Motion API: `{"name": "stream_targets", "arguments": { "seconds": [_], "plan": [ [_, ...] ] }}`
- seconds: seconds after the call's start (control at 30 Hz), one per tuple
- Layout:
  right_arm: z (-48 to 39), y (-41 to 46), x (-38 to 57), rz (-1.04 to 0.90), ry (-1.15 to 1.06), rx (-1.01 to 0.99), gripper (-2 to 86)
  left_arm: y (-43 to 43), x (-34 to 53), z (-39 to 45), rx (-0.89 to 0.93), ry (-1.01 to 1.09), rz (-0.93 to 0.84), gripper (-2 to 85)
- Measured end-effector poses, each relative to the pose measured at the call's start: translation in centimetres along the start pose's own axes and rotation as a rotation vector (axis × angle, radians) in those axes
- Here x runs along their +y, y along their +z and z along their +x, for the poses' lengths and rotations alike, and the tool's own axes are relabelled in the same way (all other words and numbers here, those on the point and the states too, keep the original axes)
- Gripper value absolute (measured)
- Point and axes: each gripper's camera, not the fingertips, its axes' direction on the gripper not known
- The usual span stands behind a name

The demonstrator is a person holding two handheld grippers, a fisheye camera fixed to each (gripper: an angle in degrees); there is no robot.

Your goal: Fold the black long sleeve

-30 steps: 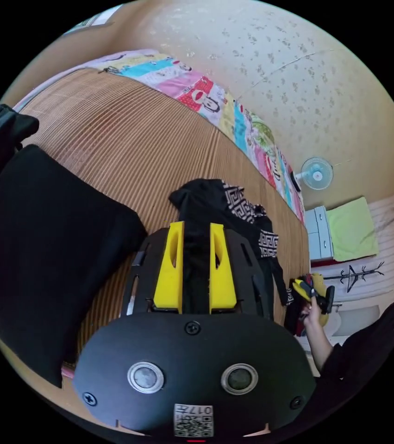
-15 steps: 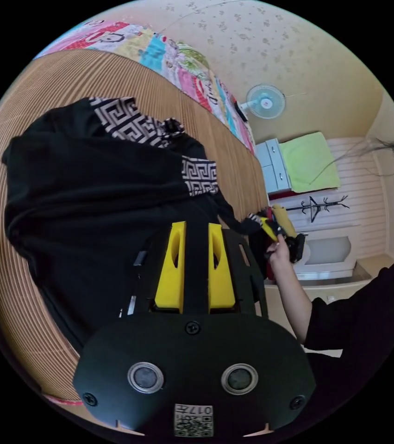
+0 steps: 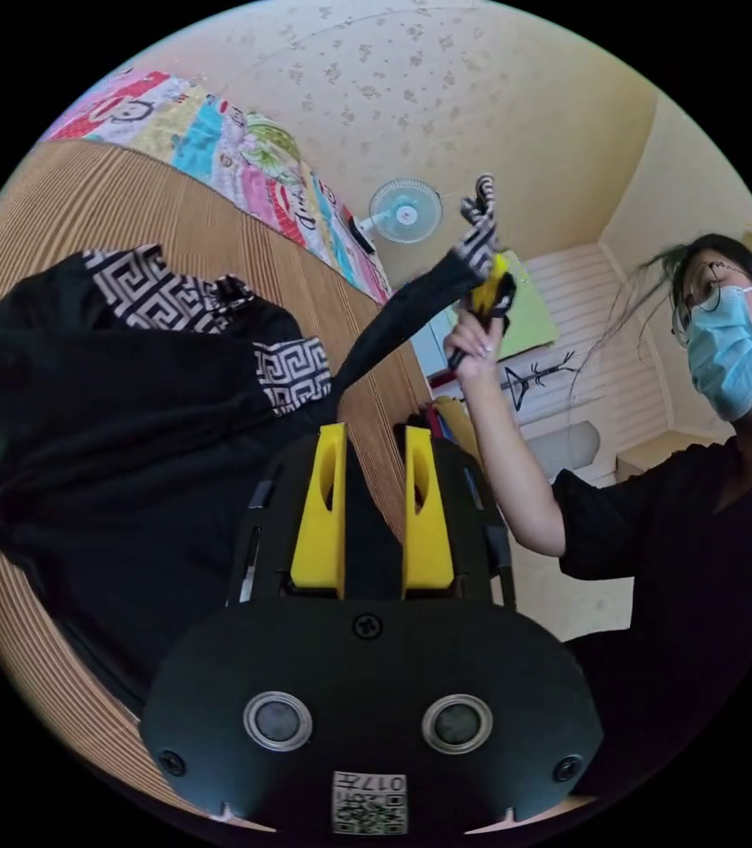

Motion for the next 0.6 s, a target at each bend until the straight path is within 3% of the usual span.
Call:
{"name": "stream_targets", "arguments": {
  "seconds": [0.03, 0.13, 0.33, 0.47, 0.6],
  "plan": [
    [3.7, 3.9, -0.1, -0.151, 0.211, 0.119, 2.4, -0.3, 0.3, -0.4, -0.005, -0.015, 0.011, 10.3],
    [7.4, 9.0, 2.4, -0.288, 0.502, 0.366, 2.5, -1.9, 1.2, -1.8, -0.067, -0.065, 0.063, 10.5],
    [4.1, 8.0, 9.7, -0.036, 0.756, 0.584, 2.3, -2.8, -2.1, -5.1, -0.234, -0.059, 0.081, 11.0],
    [1.9, 7.9, 13.3, 0.070, 0.812, 0.588, 2.4, 0.5, -8.0, -8.6, -0.330, -0.034, 0.010, 11.5],
    [-0.2, 8.4, 15.9, 0.229, 0.843, 0.711, 2.8, 6.1, -12.1, -13.1, -0.359, -0.270, -0.143, 9.0]
  ]
}}
